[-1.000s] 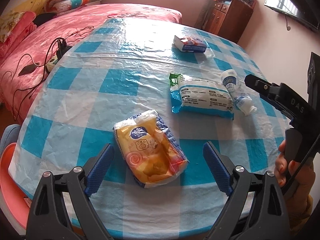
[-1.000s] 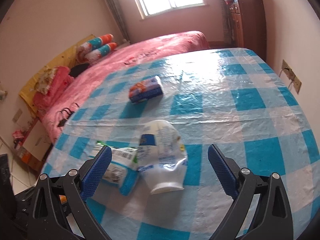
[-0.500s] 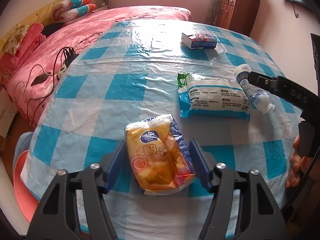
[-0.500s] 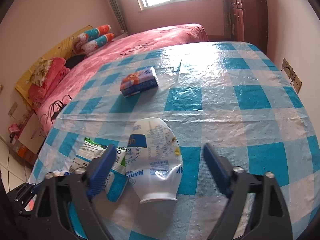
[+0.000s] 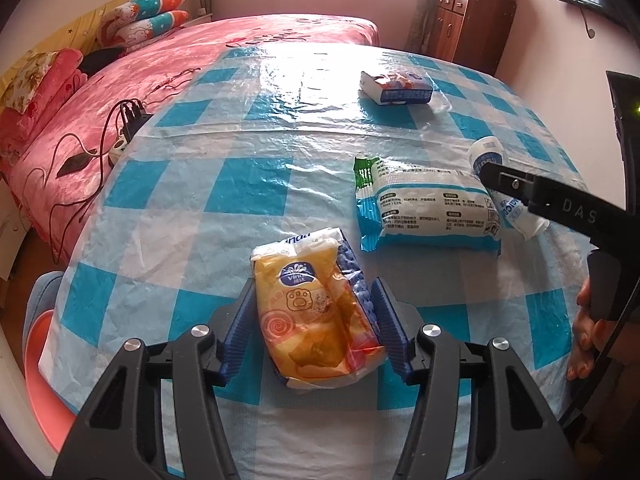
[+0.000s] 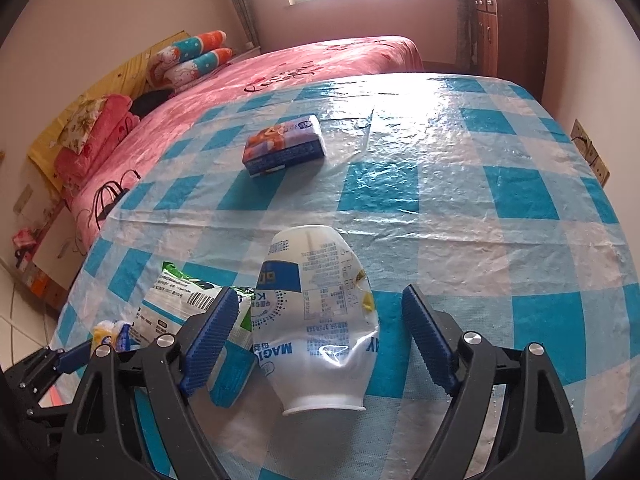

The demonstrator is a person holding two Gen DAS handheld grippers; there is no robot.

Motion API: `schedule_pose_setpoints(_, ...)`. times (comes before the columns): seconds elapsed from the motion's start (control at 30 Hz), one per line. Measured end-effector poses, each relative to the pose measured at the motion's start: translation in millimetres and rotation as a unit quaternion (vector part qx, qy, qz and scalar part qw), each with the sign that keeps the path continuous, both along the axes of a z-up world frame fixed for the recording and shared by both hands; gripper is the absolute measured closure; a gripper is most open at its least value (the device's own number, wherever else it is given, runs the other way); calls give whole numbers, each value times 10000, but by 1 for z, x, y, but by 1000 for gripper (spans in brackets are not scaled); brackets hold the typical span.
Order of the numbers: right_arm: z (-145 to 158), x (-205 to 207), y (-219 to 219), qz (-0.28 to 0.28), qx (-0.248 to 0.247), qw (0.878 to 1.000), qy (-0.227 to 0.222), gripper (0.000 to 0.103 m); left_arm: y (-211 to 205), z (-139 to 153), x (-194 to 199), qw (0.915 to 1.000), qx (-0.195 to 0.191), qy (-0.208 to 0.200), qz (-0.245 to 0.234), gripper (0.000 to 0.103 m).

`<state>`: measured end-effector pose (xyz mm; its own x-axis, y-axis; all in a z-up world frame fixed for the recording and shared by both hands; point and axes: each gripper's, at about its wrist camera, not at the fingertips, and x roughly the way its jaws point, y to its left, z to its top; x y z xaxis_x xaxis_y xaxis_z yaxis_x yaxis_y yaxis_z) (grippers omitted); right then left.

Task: Collect trash
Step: 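Grasp the yellow bread bag with the left tool while the right tool grasps the crumpled white bottle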

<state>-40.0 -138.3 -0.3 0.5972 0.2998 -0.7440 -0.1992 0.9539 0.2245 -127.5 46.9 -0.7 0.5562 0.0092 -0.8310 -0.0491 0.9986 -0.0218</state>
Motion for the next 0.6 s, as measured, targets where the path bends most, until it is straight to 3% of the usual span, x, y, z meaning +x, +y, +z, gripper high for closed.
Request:
schedule_pose_setpoints(0.1, 0, 0, 4, 26, -171, 9999, -3, 22, 3, 1, 1, 9999, -136, -24, -21, 47)
schedule_pose_setpoints(0.23, 0, 1, 4, -35, -433, 9990, -33, 41, 8, 1, 1, 9995, -291, -53, -69, 48)
schedule_pose_setpoints(0.6, 3, 0, -6, -35, -134, 9998, -117, 41, 19, 2, -1, 9978, -634, -142, -155, 51)
